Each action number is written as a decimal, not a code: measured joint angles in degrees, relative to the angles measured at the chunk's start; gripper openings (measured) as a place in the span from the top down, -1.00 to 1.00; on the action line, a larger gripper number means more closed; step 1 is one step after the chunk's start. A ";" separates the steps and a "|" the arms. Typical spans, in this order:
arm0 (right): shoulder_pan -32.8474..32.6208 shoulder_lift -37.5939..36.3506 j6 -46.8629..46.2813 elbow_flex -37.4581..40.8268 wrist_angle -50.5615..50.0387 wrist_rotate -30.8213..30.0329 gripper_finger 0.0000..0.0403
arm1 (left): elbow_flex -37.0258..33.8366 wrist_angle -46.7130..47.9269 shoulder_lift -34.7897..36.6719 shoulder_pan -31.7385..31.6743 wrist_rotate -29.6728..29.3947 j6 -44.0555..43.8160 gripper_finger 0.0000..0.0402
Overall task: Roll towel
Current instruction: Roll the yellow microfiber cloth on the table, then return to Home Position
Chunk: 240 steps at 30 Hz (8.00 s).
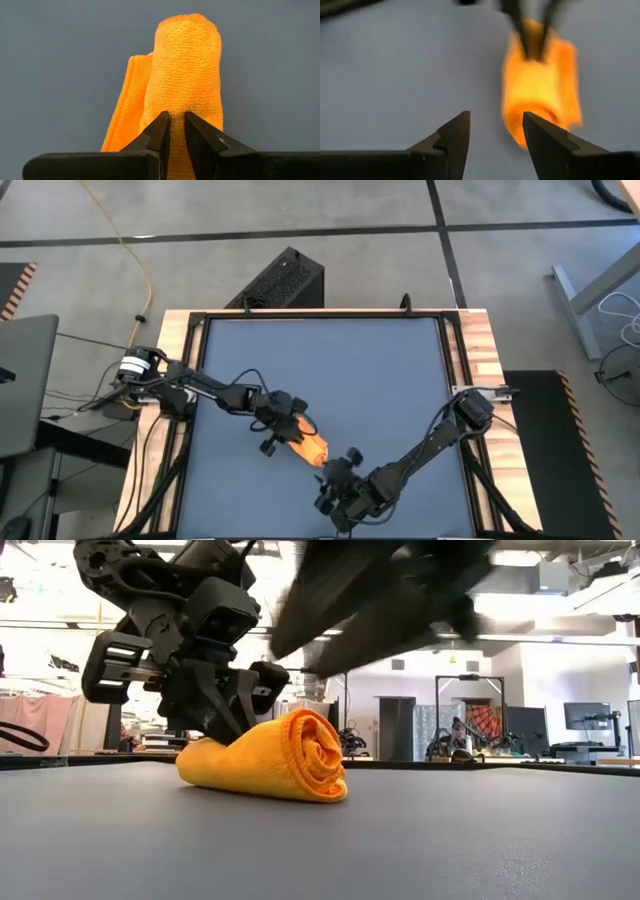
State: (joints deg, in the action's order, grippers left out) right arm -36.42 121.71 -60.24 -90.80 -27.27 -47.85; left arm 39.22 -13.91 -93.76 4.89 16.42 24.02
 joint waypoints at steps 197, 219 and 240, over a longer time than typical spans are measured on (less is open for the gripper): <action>27.86 21.53 98.57 -40.99 -4.30 55.70 0.22 | -5.00 44.15 47.37 16.53 -4.84 -42.37 1.00; 19.93 14.30 63.96 -33.33 -29.97 51.91 0.87 | -14.33 20.12 23.12 23.72 -18.57 -42.62 1.00; 19.37 -14.73 56.01 6.91 -2.80 41.15 0.92 | -14.29 23.79 46.33 26.21 -33.89 -39.72 1.00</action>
State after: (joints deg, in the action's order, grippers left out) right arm -17.06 106.98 -4.22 -83.90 -30.06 -6.70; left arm 24.93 9.88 -47.43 31.10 -17.46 -15.70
